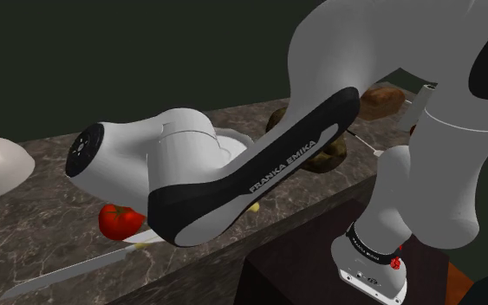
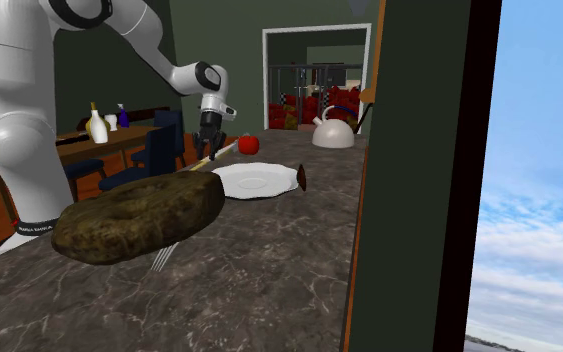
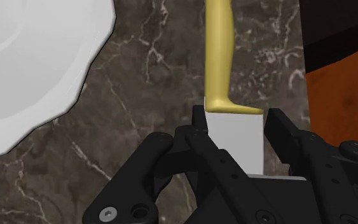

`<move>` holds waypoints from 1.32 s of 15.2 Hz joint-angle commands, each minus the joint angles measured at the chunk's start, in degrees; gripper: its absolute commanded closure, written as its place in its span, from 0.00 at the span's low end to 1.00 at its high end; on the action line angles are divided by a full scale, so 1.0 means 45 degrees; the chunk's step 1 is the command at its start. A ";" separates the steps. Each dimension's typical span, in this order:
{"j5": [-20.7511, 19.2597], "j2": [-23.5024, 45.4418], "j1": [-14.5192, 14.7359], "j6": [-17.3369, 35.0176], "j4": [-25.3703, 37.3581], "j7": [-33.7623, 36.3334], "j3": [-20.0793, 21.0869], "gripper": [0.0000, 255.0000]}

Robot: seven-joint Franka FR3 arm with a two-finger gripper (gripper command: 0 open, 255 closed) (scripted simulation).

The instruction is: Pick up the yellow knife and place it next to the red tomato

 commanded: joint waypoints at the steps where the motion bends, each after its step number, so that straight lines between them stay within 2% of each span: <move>1: -0.0012 0.0109 0.0012 0.0118 -0.0064 0.0048 0.0002 1.00; 7: -0.0013 0.0111 0.0009 0.0117 -0.0062 0.0048 0.0004 1.00; 8: -0.0015 0.0116 0.0009 0.0116 -0.0056 0.0048 0.0004 0.00; 13: -0.0013 0.0111 0.0009 0.0117 -0.0062 0.0048 0.0004 0.00; 17: 0.0119 0.0351 0.0264 -0.1487 0.1745 -0.0022 0.0152 0.00; 20: 0.0119 0.0351 0.0264 -0.1487 0.1745 -0.0022 0.0152 0.00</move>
